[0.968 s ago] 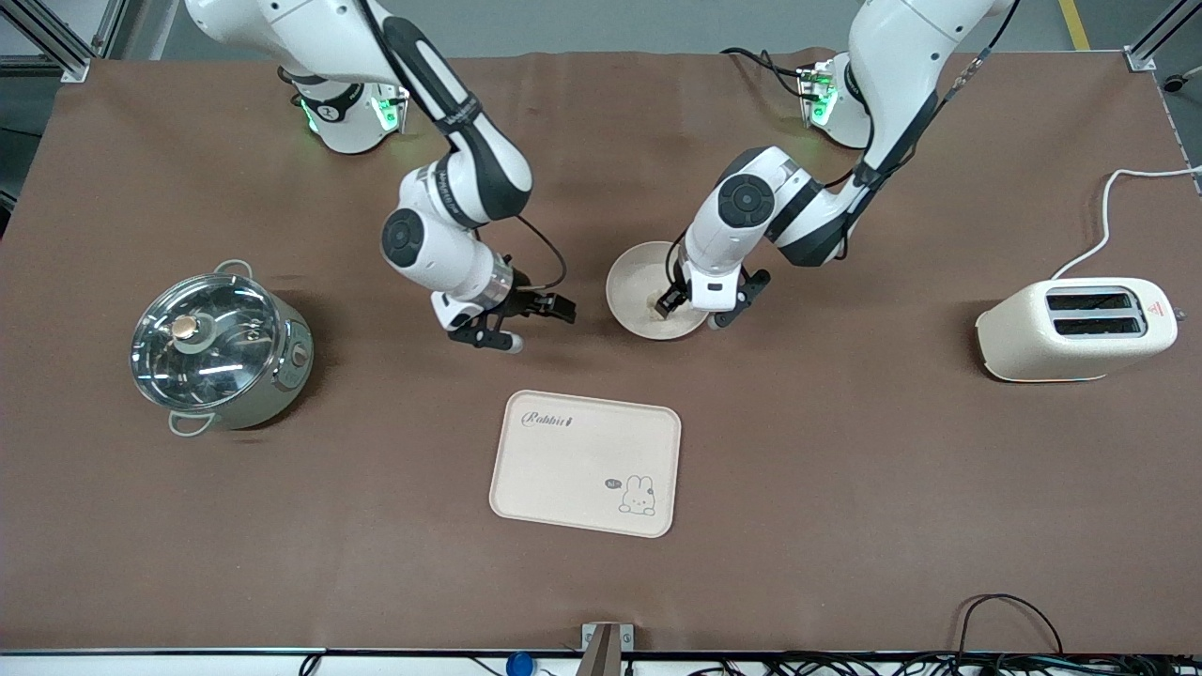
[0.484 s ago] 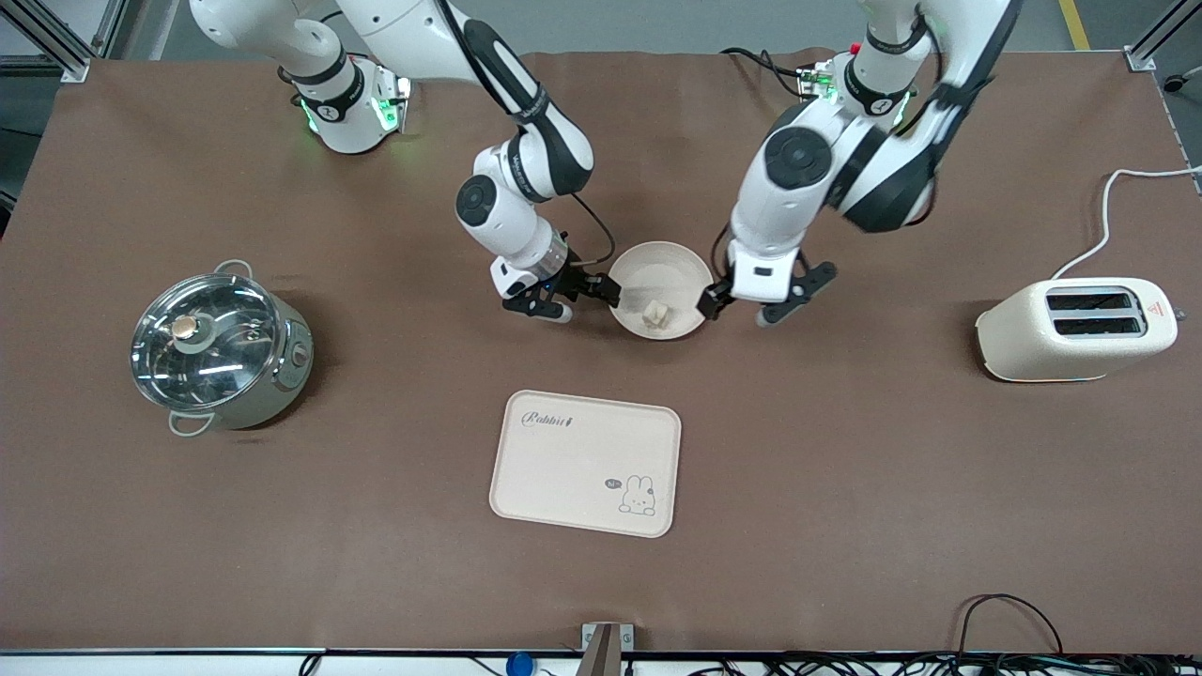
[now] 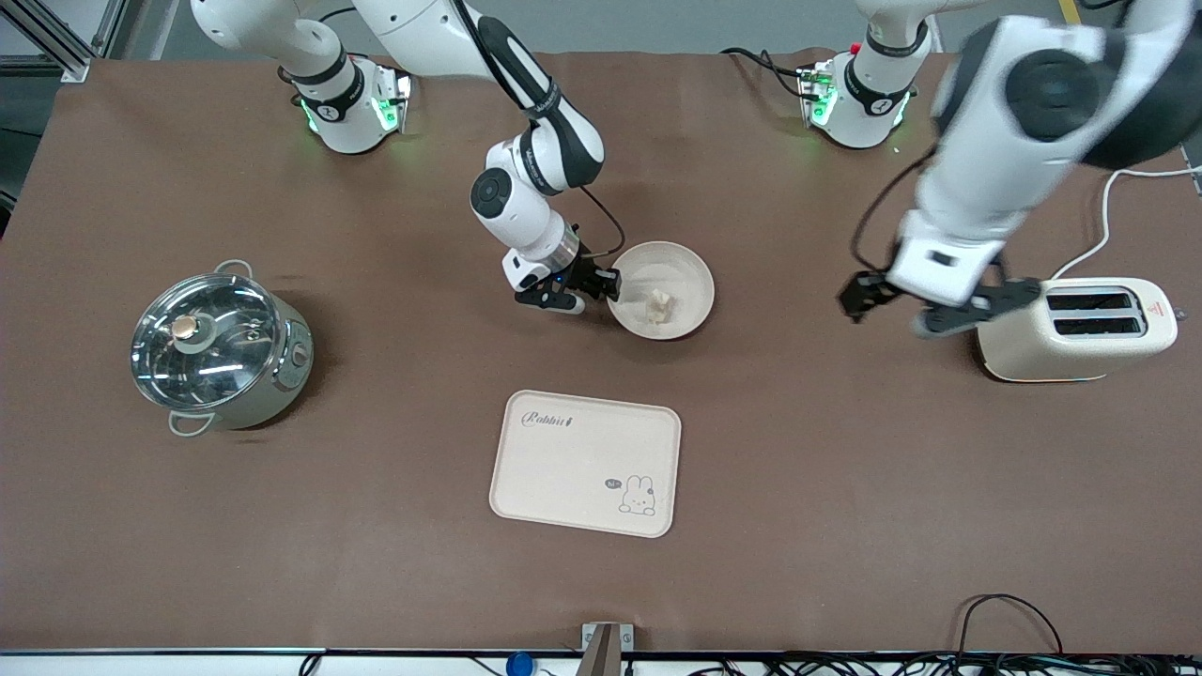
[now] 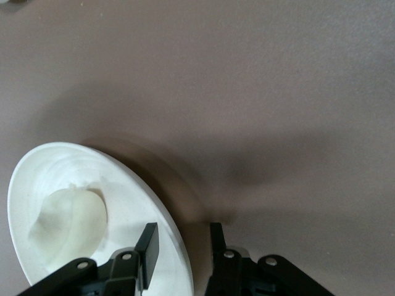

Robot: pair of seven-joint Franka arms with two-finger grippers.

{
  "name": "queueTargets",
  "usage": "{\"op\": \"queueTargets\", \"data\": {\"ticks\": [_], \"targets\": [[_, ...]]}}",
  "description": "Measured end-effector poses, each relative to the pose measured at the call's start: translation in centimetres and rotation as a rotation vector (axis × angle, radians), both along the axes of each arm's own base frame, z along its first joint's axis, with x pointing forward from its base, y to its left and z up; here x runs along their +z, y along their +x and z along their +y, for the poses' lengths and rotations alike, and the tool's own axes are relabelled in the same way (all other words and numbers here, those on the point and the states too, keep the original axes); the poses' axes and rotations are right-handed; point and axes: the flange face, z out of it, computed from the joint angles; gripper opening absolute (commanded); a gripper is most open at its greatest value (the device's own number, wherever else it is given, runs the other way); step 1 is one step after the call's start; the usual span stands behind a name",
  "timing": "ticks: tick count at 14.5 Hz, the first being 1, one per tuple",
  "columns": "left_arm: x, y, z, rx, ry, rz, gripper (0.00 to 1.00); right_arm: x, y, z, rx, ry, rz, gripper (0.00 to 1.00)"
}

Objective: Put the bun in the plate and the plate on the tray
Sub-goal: 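Grasp the plate rim with the right gripper while the left gripper withdraws, then carry the plate with the right gripper and lower it onto the tray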

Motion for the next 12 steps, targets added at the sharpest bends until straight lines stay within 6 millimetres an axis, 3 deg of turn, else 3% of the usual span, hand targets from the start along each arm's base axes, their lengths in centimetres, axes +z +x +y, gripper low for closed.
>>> {"op": "queueTargets", "data": {"ticks": [2,5,7,8,12], "targets": [[1.6,2.1,5.9,-0.053,-0.003,-0.018,1.0,0.0,-0.5,0.4,0.004,0.003,0.004,0.07],[3.6,4.0,11.1,-0.031,-0.021,-0.046,1.0,0.2,-0.6,0.8,0.006,0.009,-0.002,0.02],[5.0,4.3,12.1,-0.017,-0.029,-0.021,1.0,1.2,0.6,0.8,-0.012,0.022,-0.029,0.02],[5.5,4.1,12.0,-0.017,-0.031,-0.004,1.0,2.1,2.2,0.2,-0.035,0.028,-0.055,0.01],[6.4,3.4,11.5,-0.035,-0.026,0.044,1.0,6.7,10.9,-5.2,-0.087,0.013,-0.196,0.01]]}}
